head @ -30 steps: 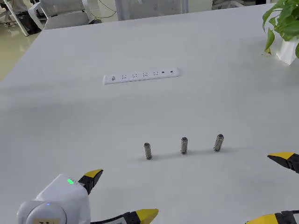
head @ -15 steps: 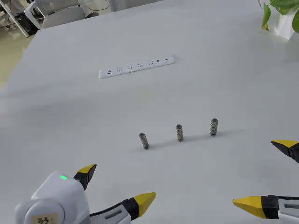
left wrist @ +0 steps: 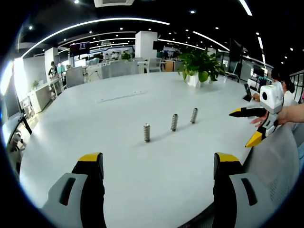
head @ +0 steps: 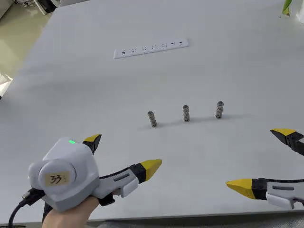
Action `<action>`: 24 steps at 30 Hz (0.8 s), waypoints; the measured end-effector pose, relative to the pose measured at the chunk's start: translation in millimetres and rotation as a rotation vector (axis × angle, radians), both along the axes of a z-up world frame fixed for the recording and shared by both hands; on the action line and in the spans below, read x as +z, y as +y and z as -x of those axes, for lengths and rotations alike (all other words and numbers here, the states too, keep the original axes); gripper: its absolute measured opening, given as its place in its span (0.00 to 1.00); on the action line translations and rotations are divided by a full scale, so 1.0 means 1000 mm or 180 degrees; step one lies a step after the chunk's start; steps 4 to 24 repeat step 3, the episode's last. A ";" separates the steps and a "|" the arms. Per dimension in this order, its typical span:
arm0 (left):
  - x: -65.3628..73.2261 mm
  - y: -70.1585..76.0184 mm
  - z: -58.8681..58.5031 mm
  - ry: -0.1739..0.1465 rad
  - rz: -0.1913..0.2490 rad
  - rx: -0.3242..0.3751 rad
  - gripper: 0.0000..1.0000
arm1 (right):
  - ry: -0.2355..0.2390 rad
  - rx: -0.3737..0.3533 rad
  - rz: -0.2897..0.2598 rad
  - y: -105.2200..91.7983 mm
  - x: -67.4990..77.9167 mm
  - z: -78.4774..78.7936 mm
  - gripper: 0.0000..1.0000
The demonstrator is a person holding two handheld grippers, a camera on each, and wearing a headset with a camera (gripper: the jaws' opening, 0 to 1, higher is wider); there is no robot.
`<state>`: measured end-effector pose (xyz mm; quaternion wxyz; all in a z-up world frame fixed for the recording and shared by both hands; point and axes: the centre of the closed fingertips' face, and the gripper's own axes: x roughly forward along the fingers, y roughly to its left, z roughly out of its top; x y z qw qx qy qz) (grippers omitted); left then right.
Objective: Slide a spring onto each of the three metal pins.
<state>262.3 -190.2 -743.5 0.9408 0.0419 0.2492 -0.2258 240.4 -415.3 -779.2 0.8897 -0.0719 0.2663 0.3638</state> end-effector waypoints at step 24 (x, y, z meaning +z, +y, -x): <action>-0.006 0.001 0.006 -0.0079 -0.0056 -0.0008 0.96 | -0.0200 -0.0052 -0.0001 -0.002 0.009 -0.009 0.99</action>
